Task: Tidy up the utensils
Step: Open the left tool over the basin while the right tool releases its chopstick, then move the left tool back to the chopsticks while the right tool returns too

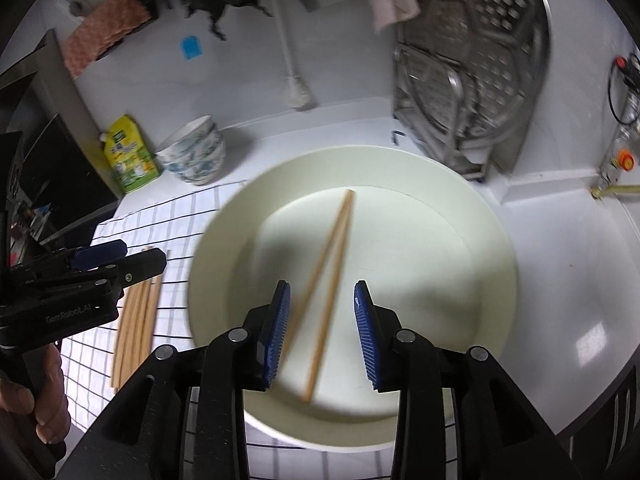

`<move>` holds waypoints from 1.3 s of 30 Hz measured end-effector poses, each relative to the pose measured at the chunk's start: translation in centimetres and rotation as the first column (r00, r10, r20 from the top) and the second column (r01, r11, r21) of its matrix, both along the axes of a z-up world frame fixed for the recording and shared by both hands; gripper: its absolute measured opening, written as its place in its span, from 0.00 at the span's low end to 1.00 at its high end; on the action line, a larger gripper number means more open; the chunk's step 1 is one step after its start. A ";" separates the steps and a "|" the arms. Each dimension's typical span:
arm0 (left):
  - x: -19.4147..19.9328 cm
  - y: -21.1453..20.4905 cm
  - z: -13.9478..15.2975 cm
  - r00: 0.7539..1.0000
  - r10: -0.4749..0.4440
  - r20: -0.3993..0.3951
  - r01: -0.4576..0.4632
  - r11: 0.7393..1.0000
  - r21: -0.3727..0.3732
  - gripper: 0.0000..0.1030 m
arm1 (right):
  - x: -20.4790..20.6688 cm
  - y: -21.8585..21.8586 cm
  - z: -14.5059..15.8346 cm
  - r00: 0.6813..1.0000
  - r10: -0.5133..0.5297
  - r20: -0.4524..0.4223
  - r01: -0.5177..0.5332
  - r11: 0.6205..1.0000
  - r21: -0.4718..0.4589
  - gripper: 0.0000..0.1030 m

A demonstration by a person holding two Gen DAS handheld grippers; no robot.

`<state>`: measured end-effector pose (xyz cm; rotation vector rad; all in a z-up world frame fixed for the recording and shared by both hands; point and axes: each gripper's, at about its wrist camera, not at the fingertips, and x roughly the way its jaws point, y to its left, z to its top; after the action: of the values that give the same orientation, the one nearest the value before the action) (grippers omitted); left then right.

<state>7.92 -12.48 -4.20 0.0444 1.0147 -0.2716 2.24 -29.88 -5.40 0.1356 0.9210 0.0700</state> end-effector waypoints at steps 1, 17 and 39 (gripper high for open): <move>-0.2 0.7 0.1 1.000 0.008 0.003 -0.008 1.000 -0.001 0.63 | 0.0 0.5 0.1 1.000 0.007 0.001 -0.007 1.000 0.000 0.32; -2.3 13.3 -1.5 0.989 0.150 -0.007 -0.150 0.988 0.043 0.68 | -0.2 12.3 -0.3 0.986 0.162 -0.026 -0.163 0.986 -0.018 0.39; -2.8 19.4 -9.4 0.982 0.153 -0.109 -0.146 0.987 0.074 0.75 | 0.0 19.5 -7.9 0.970 0.175 -0.167 -0.183 0.983 -0.035 0.44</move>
<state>5.13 6.87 -13.61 0.0120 1.1352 -0.1042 2.27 -10.34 -13.30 0.0110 1.0966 0.2052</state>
